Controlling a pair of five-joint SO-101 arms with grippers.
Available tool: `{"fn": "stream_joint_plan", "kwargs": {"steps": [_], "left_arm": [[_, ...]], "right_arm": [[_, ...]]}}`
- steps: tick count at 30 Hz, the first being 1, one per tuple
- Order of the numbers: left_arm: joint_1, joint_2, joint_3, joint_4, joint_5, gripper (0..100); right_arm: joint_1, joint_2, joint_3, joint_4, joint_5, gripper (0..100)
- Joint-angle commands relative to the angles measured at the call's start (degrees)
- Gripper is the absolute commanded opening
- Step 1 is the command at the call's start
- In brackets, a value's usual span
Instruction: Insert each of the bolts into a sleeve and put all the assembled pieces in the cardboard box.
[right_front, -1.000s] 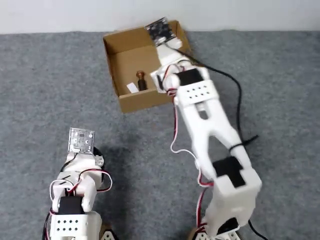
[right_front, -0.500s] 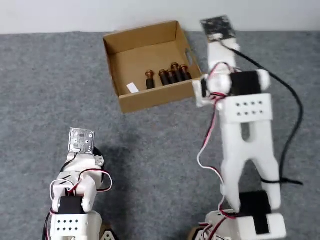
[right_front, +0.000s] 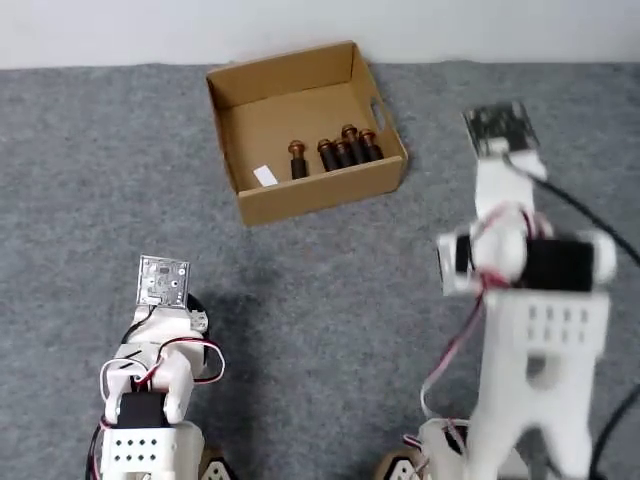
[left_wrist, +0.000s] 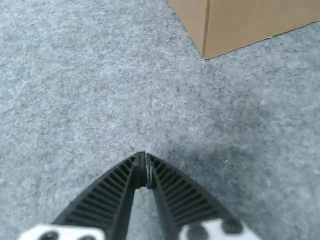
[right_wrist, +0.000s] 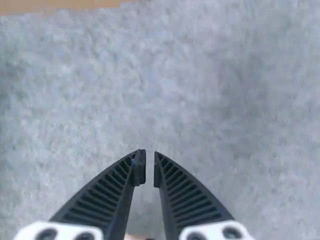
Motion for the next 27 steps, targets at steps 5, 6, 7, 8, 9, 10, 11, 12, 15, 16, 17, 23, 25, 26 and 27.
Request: {"fn": "stream_joint_plan", "kwargs": {"steps": [5, 6, 7, 8, 9, 10, 11, 12, 15, 16, 17, 23, 25, 26, 27], "left_arm": [[0.1, -0.2, -0.3, 0.4, -0.7, 1], [0.1, -0.2, -0.3, 0.4, -0.7, 1], [0.1, -0.2, -0.3, 0.4, -0.7, 1], [0.1, -0.2, -0.3, 0.4, -0.7, 1], [0.1, -0.2, -0.3, 0.4, -0.7, 1], [0.1, -0.2, -0.3, 0.4, -0.7, 1], [0.1, -0.2, -0.3, 0.4, -0.7, 1], [0.1, -0.2, -0.3, 0.4, -0.7, 1], [0.1, -0.2, -0.3, 0.4, -0.7, 1], [0.1, -0.2, -0.3, 0.4, -0.7, 1], [0.1, -0.2, -0.3, 0.4, -0.7, 1], [0.1, -0.2, -0.3, 0.4, -0.7, 1], [0.1, -0.2, -0.3, 0.4, -0.7, 1], [0.1, -0.2, -0.3, 0.4, -0.7, 1], [0.1, -0.2, -0.3, 0.4, -0.7, 1]], "right_arm": [[1.1, -26.6, 20.7, -5.3, 0.2, 0.9], [1.1, -29.2, 23.5, -6.9, 0.1, 0.9], [1.0, -31.8, 26.4, -8.5, 0.1, 0.9], [1.0, -34.4, 29.0, -10.1, 0.0, 0.9], [1.0, -36.7, 31.2, -11.1, 0.0, 0.9], [1.0, -39.0, 33.2, -11.7, 0.0, 0.9], [1.0, -41.2, 35.2, -11.8, 0.0, 0.9], [1.0, -43.3, 36.9, -11.8, 0.0, 0.9], [1.0, -49.2, 42.2, -11.8, 0.0, 0.9], [1.0, -51.1, 44.0, -11.7, 0.0, 0.9], [1.0, -53.2, 45.7, -11.7, 0.0, 0.9], [1.0, -66.0, 53.5, -11.7, 0.0, 0.9], [1.1, -68.4, 55.0, -11.7, 0.0, 0.9], [1.1, -68.1, 55.2, -11.7, 0.0, 0.9], [1.1, -67.8, 55.2, -11.7, 0.0, 0.9]]}}
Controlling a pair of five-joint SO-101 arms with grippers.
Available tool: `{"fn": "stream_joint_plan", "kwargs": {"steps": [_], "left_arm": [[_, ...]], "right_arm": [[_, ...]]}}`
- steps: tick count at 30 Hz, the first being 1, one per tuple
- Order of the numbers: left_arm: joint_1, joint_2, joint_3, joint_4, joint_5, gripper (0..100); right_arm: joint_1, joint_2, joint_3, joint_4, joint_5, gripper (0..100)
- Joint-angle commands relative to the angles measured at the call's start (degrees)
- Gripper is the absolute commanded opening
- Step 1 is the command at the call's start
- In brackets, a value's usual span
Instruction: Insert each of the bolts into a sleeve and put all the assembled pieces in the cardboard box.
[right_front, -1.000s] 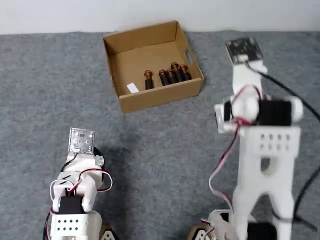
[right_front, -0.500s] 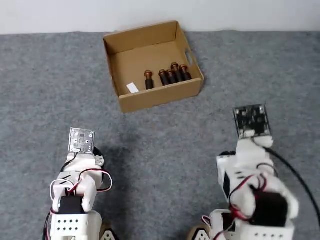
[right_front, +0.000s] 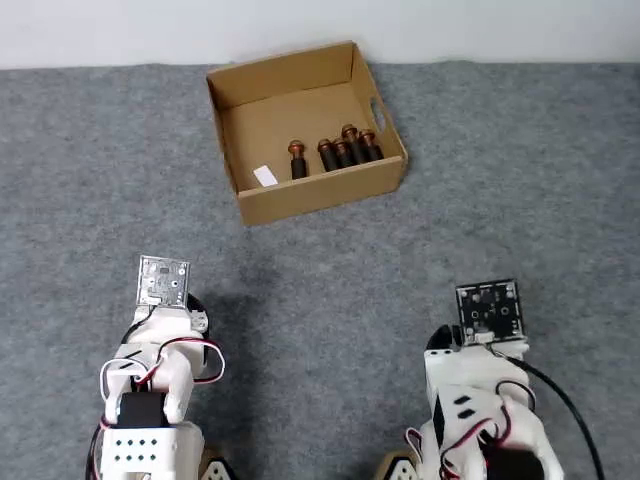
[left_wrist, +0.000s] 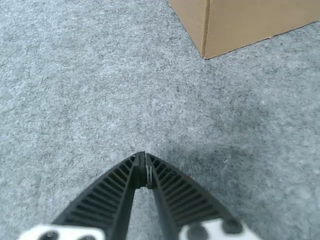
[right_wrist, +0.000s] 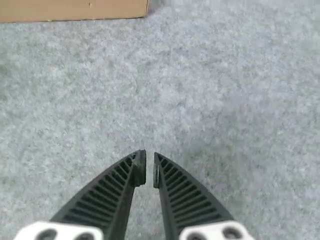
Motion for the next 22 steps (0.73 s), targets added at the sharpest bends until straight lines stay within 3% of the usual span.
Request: {"fn": "stream_joint_plan", "kwargs": {"steps": [1, 22], "left_arm": [[0.1, -0.2, -0.3, 0.4, -0.7, 1], [0.1, -0.2, -0.3, 0.4, -0.7, 1]], "right_arm": [[0.5, -0.1, 0.0, -1.1, 0.0, 0.9], [0.6, -0.6, 0.4, -0.7, 0.1, 0.9]]}}
